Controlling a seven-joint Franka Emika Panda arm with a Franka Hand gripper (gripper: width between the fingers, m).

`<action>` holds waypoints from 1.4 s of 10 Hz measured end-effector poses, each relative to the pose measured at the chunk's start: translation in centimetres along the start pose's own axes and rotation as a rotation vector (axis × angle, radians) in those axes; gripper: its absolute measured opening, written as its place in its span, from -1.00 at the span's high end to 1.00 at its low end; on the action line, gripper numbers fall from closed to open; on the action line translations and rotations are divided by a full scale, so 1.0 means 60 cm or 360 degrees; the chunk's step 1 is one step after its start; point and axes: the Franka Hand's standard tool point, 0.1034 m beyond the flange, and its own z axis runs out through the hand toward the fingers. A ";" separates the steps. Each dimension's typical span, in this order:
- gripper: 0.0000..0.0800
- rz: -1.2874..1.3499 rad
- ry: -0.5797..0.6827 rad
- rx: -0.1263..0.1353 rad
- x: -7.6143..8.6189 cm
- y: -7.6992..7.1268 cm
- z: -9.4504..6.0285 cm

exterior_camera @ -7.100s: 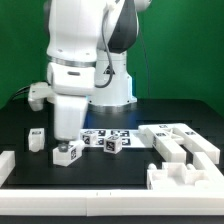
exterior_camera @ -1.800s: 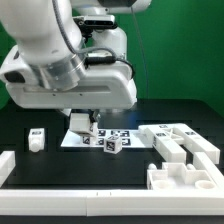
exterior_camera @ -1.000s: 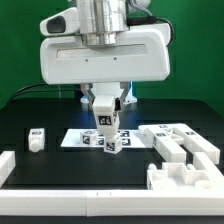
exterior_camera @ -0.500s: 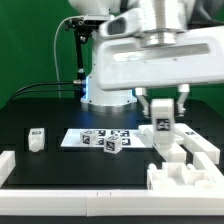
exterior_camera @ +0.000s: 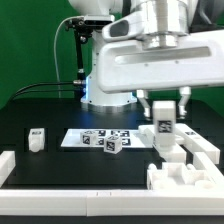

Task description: Assemble chair

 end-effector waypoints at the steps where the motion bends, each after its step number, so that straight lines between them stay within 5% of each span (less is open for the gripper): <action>1: 0.29 -0.0084 0.0004 0.0007 0.004 -0.020 0.008; 5: 0.29 -0.0051 0.0023 0.0016 0.001 -0.022 0.012; 9: 0.29 -0.0141 0.0026 0.0032 -0.007 -0.077 0.046; 14: 0.29 -0.0178 0.0024 0.0018 -0.013 -0.066 0.064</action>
Offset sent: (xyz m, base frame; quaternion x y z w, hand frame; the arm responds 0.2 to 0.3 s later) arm 0.0000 0.0000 0.0000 0.0000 0.0000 0.0000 1.0000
